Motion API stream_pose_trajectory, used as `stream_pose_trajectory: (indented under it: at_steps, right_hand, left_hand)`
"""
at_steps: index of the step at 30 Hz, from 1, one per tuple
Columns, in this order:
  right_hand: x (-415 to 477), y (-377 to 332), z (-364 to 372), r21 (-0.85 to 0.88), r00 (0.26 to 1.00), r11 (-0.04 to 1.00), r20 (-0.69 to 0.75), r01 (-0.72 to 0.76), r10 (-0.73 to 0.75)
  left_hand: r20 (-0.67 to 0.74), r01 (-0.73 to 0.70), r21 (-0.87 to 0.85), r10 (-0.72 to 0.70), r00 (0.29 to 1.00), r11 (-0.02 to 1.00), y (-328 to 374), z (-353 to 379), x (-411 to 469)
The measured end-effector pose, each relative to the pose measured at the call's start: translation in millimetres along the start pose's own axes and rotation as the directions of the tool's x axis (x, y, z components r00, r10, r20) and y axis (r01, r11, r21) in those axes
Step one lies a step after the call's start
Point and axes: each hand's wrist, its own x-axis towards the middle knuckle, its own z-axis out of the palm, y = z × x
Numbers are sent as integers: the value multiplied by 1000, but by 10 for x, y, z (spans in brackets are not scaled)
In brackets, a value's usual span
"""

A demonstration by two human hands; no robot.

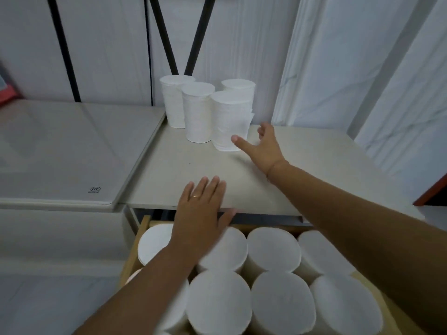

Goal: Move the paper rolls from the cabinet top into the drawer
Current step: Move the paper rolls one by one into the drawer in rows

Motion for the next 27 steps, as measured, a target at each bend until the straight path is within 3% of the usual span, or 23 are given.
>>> stream_pose_trajectory:
  at_steps: [7,12,19,27]
  right_hand:
    - [715,-167,258,-15,997,999,-68,43,-44]
    - [822,-136,326,74,997,996,-63,40,-35]
    - [854,-70,262,112,982,994,186,-6,-15]
    - [313,-54,77,106,972,993,220,59,-82]
  left_hand:
    - [-36,-9,-60,7,999,998,-2,28,-19]
    - [-41,-8,-71,5,999,997,-2,33,-16]
    - [-68,-22,-71,18,998,997,5,25,-35]
    - [-87,-13,-79,6,996,997,26,-2,-38]
